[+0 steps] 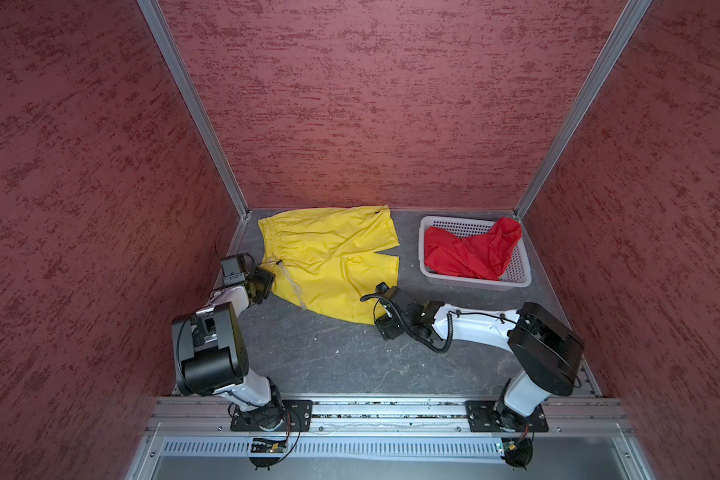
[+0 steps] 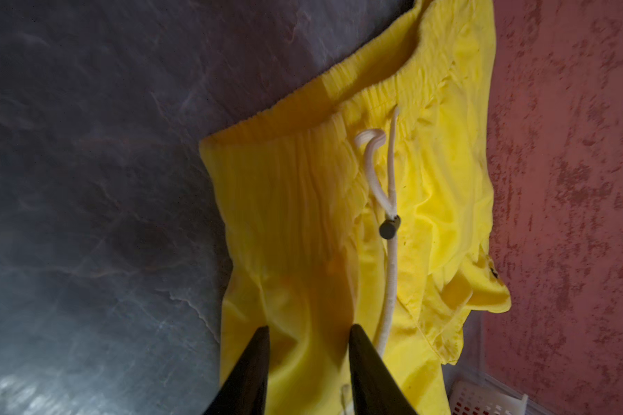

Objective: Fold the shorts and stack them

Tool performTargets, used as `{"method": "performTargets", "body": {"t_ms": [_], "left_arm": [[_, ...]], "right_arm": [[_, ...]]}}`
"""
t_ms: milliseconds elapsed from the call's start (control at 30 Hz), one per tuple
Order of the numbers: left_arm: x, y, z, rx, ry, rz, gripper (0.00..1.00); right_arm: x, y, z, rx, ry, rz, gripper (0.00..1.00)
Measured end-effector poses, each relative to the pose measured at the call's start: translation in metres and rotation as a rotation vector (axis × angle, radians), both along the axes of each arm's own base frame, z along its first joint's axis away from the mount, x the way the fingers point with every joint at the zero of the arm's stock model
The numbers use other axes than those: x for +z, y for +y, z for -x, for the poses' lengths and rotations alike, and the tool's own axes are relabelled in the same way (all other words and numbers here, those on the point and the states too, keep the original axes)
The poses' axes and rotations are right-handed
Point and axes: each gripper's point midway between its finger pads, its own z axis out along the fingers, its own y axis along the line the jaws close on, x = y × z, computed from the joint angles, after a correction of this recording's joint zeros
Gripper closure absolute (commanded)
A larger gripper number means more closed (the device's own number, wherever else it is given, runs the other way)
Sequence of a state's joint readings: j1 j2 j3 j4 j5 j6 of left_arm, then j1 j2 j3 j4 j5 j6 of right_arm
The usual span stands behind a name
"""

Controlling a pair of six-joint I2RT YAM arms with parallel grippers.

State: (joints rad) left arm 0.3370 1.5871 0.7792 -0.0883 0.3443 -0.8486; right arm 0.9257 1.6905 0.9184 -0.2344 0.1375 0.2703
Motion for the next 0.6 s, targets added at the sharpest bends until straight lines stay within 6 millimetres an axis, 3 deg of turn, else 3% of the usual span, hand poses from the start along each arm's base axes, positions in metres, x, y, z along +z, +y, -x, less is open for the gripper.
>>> {"method": "performTargets", "body": {"t_ms": [67,133,167,333,467,600], "left_arm": [[-0.013,-0.002,-0.002,-0.003,0.025,0.019,0.84],[-0.018,-0.004,-0.006,-0.007,0.033,0.034,0.94],[-0.019,-0.004,-0.010,-0.007,0.033,0.040,1.00],[-0.005,-0.004,-0.032,-0.028,0.001,0.037,1.00],[0.019,-0.007,-0.046,-0.053,-0.036,0.018,1.00],[0.044,-0.013,-0.038,-0.075,-0.048,-0.005,1.00]], "right_arm": [[-0.004,0.001,-0.002,-0.016,0.004,-0.006,0.50],[-0.005,0.003,-0.003,-0.032,0.006,-0.020,0.99],[-0.003,0.004,-0.005,-0.043,0.004,-0.032,1.00],[0.018,0.003,-0.017,-0.108,-0.021,-0.110,1.00],[0.061,-0.011,-0.032,-0.184,-0.056,-0.232,1.00],[0.115,-0.032,-0.044,-0.245,-0.108,-0.377,1.00]]}}
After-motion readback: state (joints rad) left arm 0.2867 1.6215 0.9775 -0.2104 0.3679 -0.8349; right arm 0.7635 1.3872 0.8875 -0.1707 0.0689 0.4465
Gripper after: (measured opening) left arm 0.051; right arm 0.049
